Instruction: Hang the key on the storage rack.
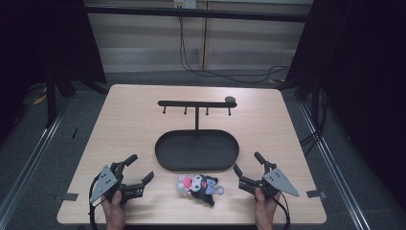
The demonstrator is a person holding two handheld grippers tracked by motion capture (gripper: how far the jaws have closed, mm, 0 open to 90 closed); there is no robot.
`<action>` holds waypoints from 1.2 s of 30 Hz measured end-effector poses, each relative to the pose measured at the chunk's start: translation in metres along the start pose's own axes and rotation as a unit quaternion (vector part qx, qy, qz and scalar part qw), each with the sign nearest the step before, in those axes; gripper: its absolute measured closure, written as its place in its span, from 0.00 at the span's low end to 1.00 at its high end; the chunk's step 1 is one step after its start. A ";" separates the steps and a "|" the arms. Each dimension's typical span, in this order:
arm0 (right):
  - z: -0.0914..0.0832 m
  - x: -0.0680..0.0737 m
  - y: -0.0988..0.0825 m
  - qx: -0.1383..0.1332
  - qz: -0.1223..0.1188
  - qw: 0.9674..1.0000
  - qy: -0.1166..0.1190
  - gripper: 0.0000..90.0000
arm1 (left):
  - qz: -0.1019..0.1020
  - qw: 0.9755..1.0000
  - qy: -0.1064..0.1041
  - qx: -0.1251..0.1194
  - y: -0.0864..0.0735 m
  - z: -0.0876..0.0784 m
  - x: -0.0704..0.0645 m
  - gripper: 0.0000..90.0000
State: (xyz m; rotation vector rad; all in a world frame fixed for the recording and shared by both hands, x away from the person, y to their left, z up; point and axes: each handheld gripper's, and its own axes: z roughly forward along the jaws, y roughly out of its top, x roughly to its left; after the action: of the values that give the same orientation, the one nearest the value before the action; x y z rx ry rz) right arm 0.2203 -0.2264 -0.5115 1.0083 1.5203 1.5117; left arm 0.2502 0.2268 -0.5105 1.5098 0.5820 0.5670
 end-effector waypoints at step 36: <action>0.010 0.008 0.026 0.149 0.010 0.985 0.090 0.43 | 0.002 1.000 0.000 0.000 0.000 0.000 0.000 0.17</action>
State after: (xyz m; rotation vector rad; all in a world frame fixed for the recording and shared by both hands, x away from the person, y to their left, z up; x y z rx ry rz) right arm 0.2266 -0.2149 -0.4860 1.0792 1.9125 1.4480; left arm 0.2507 0.2270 -0.5103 1.5110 0.5785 0.5692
